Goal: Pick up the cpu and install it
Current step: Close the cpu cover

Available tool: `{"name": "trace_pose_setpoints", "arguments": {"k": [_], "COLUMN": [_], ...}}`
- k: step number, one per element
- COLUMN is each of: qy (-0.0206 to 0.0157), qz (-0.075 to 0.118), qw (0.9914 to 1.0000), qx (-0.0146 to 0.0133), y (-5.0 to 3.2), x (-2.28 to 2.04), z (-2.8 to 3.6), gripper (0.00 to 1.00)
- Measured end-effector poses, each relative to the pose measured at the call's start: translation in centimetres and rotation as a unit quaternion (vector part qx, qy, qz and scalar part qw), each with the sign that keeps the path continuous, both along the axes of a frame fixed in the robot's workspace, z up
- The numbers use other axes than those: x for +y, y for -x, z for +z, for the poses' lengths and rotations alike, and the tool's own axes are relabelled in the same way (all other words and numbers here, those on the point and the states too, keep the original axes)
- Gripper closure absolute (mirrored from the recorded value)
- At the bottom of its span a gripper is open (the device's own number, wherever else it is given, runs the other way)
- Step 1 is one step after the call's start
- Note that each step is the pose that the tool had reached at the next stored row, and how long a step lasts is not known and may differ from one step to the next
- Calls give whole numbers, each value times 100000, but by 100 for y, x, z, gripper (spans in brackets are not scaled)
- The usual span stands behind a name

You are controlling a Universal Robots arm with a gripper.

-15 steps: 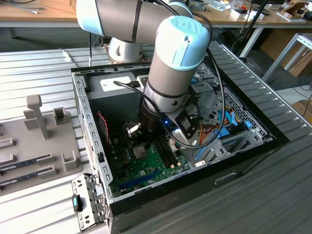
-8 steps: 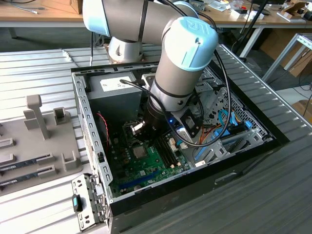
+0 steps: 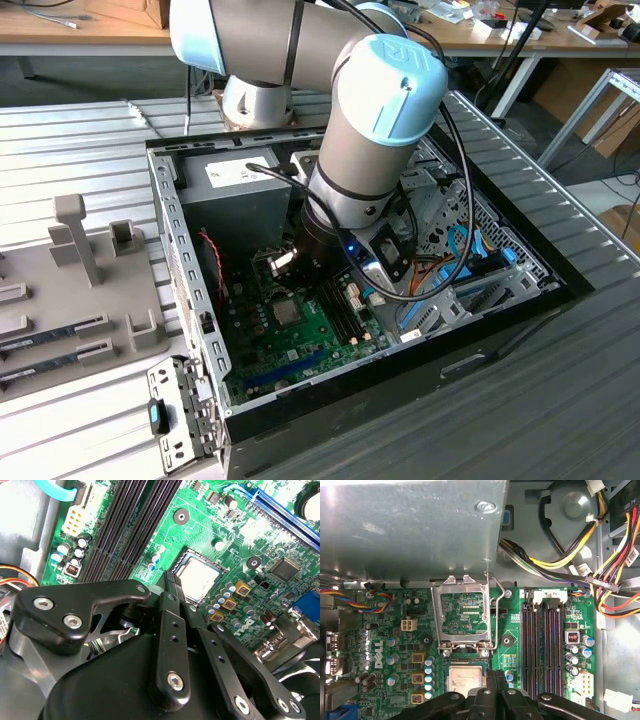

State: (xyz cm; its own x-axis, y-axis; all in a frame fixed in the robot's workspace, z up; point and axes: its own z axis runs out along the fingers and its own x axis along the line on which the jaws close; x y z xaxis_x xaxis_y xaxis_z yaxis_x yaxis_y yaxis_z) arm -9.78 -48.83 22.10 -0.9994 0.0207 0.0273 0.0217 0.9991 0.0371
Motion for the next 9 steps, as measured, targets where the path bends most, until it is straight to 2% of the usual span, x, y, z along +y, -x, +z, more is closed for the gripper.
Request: {"name": "trace_pose_setpoints", "arguments": {"k": [1, 3, 5, 6, 7, 8, 9], "qy": [0, -309, -1509, -1954, -2759, -3172, -3290], "qz": [-1, 6, -1, 13, 124, 274, 432], "qw": [100000, 100000, 99989, 99981, 99962, 99949, 99945], "qx": [0, 4, 1, 2, 2, 2, 12], "y": [0, -1, 0, -1, 0, -1, -1], "x": [0, 0, 1, 3, 16, 30, 37], "z": [0, 1, 0, 0, -3, -5, -4], "gripper": [89, 89, 89, 89, 89, 89, 89]}}
